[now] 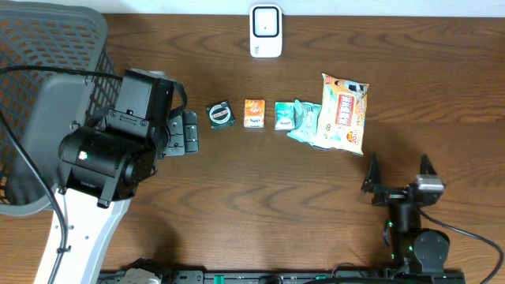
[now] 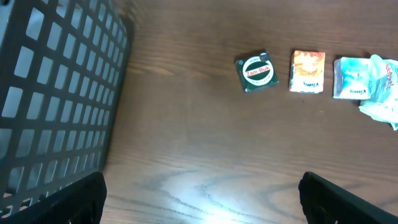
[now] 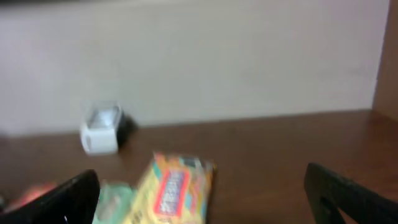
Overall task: Scan the item barcode
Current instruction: 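Reach the right gripper to the yellow wipe pack and grasp it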
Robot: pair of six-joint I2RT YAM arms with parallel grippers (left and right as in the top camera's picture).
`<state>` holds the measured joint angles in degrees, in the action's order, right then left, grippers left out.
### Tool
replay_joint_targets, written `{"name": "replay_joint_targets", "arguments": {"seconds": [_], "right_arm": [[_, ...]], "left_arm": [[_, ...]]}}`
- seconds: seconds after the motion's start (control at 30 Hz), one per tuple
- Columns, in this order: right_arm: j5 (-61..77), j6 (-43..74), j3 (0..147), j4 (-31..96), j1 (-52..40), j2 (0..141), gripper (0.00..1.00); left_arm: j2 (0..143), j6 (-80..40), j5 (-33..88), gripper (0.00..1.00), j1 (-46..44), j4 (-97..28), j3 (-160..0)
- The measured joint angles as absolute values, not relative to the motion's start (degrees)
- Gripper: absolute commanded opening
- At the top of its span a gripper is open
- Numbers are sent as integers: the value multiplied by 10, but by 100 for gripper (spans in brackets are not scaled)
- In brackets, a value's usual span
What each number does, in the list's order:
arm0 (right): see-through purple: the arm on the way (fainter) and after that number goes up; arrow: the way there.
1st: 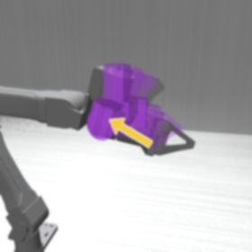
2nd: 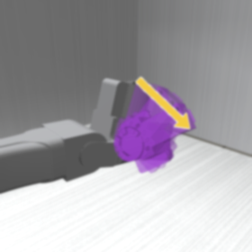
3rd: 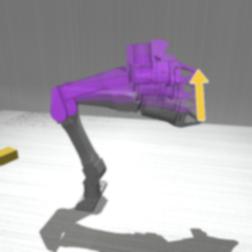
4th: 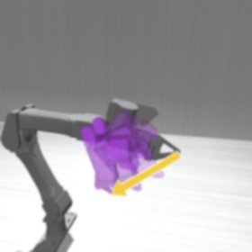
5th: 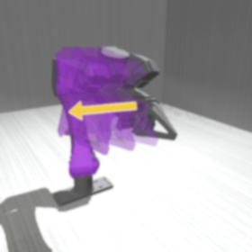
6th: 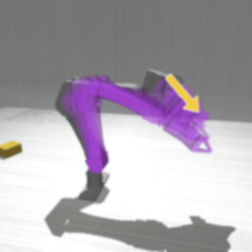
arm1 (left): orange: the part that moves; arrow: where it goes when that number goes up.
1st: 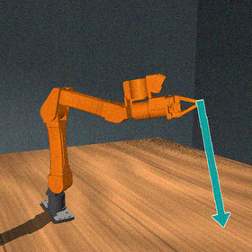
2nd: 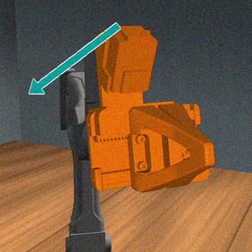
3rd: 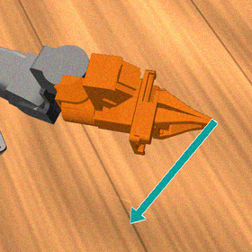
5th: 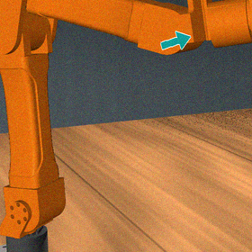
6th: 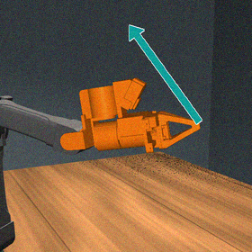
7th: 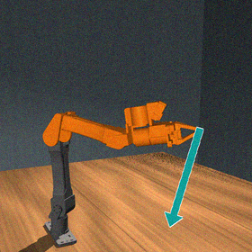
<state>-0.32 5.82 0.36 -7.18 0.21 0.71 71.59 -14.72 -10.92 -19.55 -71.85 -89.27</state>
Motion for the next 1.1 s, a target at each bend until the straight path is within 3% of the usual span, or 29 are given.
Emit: {"name": "replay_joint_targets", "arguments": {"seconds": [0.3, 0.5, 0.77, 1.1], "right_arm": [[8, 153, 4, -412, 2, 7, 99], [-7, 164, 44, -470, 2, 13, 99], [23, 66, 265, -382, 2, 152, 99], [57, -107, 604, 100, 2, 506, 99]], "left_arm": [[716, -147, -111, 98, -196, -719, -893], [716, -147, -111, 98, -196, -719, -893], [716, -147, -111, 98, -196, -719, -893], [716, -147, -111, 98, -196, -719, -893]]}}
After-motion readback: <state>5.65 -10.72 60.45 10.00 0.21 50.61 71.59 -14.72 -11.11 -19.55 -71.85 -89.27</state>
